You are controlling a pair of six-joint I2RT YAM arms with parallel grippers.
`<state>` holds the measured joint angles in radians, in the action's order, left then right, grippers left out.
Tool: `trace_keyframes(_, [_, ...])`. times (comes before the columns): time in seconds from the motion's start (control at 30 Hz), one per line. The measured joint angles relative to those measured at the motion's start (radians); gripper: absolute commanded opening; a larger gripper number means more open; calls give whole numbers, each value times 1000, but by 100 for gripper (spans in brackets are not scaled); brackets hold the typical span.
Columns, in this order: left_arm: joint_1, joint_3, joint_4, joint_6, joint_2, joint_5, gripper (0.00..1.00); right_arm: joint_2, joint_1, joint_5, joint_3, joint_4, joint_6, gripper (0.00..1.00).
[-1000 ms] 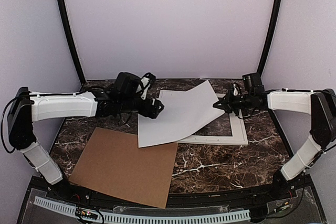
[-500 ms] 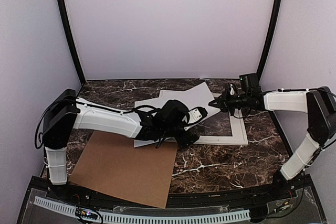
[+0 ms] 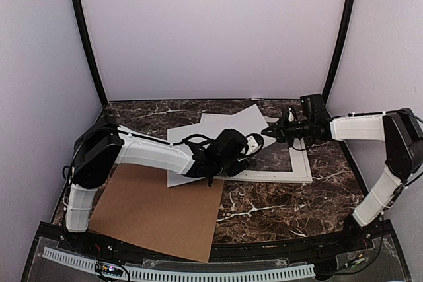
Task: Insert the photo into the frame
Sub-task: Pass from the right arm to the left
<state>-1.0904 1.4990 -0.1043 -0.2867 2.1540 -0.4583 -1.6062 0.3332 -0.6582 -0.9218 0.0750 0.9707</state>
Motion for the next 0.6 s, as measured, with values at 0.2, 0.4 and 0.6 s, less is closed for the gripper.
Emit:
trace_keyframes(0.2, [0,4,-3,-10,0,-16,46,-13,0,1,2,-1,0,0])
trace_keyframes(0.4, [0,4,-3,-18,0,-11,31,-14,0,0,2,0,-1,7])
trace_keyframes(0.6, [-1,4,-3,-28,0,-11,8,-18,-2,1,1,-8,-17,32])
